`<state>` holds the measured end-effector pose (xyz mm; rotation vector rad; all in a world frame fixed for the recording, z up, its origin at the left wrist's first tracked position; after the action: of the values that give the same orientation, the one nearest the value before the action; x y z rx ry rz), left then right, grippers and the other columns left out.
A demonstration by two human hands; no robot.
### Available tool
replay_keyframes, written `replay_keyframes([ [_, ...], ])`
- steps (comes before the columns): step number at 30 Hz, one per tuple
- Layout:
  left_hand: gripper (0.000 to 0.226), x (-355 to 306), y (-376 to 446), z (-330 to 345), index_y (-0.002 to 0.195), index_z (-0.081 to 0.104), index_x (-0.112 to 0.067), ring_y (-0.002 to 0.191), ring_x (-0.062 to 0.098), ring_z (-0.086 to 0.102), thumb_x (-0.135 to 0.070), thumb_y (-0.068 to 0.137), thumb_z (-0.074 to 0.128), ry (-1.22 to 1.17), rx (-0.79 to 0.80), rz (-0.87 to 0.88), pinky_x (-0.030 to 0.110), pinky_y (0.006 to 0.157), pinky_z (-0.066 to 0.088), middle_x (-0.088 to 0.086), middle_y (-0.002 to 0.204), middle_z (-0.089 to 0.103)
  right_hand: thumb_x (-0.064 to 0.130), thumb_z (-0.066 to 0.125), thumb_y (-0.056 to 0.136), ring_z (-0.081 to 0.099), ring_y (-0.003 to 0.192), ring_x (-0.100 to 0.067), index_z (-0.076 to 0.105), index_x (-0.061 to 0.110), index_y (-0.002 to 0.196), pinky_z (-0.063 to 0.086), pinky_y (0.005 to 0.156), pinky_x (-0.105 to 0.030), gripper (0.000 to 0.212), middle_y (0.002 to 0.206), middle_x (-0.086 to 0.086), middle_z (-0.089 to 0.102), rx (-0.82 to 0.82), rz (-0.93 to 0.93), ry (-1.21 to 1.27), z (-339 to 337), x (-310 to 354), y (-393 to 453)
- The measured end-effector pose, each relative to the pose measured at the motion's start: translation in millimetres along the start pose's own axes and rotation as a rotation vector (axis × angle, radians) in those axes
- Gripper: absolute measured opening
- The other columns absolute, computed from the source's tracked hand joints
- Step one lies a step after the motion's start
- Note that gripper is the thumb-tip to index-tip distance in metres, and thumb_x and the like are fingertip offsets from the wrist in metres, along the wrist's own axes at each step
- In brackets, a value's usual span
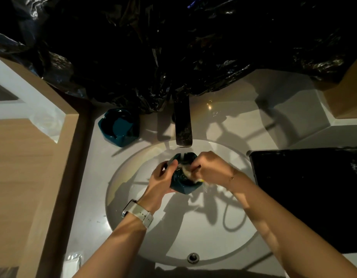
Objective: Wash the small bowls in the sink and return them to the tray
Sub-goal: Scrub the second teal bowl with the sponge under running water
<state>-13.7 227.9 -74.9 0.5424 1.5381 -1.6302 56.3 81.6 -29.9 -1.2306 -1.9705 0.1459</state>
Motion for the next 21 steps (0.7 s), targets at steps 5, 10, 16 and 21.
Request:
replay_keyframes([
  [5,0.040,3.4,0.8,9.1,0.124,0.058,-0.014,0.104,0.027,0.069,-0.041,0.095,0.058,-0.018,-0.028,-0.055,0.049,0.083,0.059,0.011,0.117,0.068,0.011,0.057,0.088,0.065,0.093,-0.031,0.072,0.005,0.097,0.047,0.083,-0.029,0.019,0.096,-0.015,0.072,-0.318,0.049,-0.040,8.4,12.8,13.3],
  [10,0.039,-10.0,8.9,1.8,0.122,0.059,-0.015,0.097,0.027,0.071,-0.043,0.096,0.055,0.059,-0.058,-0.039,0.050,0.081,0.060,0.012,0.111,0.071,0.000,0.068,0.082,0.062,0.078,-0.009,0.075,0.007,0.100,0.041,0.080,-0.003,0.020,0.096,-0.005,0.073,-0.113,-0.001,0.391,15.1,12.0,11.5],
  [16,0.029,-15.5,11.1,5.4,0.116,0.061,-0.018,0.094,0.022,0.071,-0.040,0.096,0.056,0.055,-0.060,-0.049,0.048,0.083,0.059,0.005,0.106,0.071,0.001,0.060,0.083,0.065,0.092,-0.026,0.073,0.003,0.096,0.046,0.074,-0.023,0.019,0.099,-0.012,0.072,-0.062,0.128,-0.110,-12.4,14.8,19.9],
  [21,0.036,-18.3,8.0,7.3,0.123,0.058,-0.014,0.099,0.024,0.069,-0.040,0.099,0.051,0.009,-0.045,-0.054,0.048,0.082,0.059,0.009,0.115,0.068,0.002,0.056,0.088,0.066,0.091,-0.026,0.074,0.002,0.092,0.045,0.081,-0.023,0.019,0.093,-0.014,0.073,-0.383,-0.025,0.243,7.1,29.6,13.2],
])
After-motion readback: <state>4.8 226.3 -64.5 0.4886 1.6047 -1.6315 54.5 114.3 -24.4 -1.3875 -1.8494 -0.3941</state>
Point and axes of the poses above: each hand's wrist, its own y-axis towards the middle knuckle, its own z-axis out of the palm, x = y × z, the point moved 3 cm from there along y, towards the middle knuckle
